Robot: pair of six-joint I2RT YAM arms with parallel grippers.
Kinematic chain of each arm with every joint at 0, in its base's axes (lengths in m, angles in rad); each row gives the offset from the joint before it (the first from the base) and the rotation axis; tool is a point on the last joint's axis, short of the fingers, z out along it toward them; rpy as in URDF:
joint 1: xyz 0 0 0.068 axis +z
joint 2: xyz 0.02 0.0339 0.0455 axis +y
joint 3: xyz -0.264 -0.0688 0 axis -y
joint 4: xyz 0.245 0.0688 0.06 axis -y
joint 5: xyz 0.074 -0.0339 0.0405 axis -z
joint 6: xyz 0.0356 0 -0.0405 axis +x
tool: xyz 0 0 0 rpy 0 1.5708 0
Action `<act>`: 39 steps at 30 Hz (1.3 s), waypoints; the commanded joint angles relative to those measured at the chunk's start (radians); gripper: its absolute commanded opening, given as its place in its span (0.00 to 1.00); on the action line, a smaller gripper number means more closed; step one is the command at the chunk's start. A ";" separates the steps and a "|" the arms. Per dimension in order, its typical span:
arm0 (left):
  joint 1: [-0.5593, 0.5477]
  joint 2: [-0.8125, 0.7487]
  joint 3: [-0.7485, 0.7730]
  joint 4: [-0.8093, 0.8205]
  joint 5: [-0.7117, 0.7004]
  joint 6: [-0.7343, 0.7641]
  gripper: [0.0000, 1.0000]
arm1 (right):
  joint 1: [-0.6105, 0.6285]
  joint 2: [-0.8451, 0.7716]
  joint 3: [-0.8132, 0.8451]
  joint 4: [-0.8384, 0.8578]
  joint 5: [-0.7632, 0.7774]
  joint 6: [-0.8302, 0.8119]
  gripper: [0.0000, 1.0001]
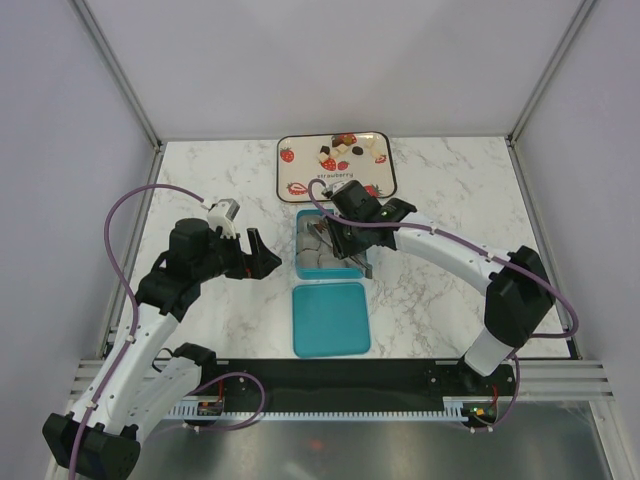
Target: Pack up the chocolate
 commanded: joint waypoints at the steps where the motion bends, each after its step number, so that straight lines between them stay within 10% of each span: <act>1: -0.003 -0.004 0.000 0.005 0.001 0.024 1.00 | 0.019 -0.060 -0.007 0.027 0.024 0.036 0.43; 39: -0.003 -0.006 -0.002 0.005 0.000 0.024 1.00 | 0.084 -0.010 0.020 -0.012 0.077 0.044 0.51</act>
